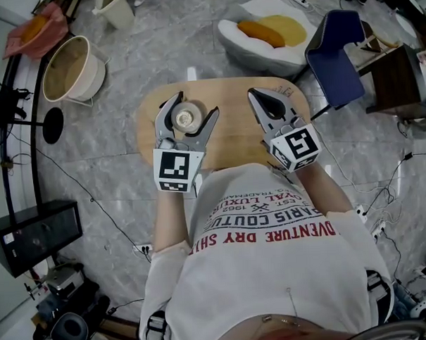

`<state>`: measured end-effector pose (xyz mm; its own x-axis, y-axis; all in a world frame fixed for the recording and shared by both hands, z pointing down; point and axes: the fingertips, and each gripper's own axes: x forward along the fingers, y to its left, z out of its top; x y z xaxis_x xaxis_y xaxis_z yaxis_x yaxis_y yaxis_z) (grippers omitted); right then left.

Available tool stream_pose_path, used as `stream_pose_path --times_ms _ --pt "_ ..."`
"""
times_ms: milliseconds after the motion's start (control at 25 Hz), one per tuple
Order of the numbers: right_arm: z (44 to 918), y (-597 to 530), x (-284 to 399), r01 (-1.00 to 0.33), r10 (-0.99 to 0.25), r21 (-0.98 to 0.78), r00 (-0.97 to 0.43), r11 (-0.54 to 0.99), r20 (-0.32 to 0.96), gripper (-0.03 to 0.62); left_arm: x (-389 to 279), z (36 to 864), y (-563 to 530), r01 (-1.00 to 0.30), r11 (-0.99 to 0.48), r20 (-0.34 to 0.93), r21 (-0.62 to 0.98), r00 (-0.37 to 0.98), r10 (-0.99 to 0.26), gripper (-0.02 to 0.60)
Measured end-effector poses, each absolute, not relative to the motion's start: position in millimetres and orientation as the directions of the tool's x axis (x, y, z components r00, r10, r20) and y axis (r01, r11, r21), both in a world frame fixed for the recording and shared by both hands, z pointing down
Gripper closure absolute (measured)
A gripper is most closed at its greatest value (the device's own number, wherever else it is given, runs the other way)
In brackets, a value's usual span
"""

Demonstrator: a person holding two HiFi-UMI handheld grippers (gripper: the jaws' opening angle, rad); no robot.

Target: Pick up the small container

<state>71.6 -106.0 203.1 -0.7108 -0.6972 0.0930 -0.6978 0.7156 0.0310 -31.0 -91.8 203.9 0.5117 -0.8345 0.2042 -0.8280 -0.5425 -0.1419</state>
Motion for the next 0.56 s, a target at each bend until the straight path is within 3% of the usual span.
stream_pose_path --times_ms 560 --pt "213.0 -111.0 69.4 -0.715 -0.713 0.037 -0.691 0.699 0.123 0.588 -34.8 205.7 -96.7 -0.831 -0.541 0.198 -0.132 0.512 -0.836 0.238"
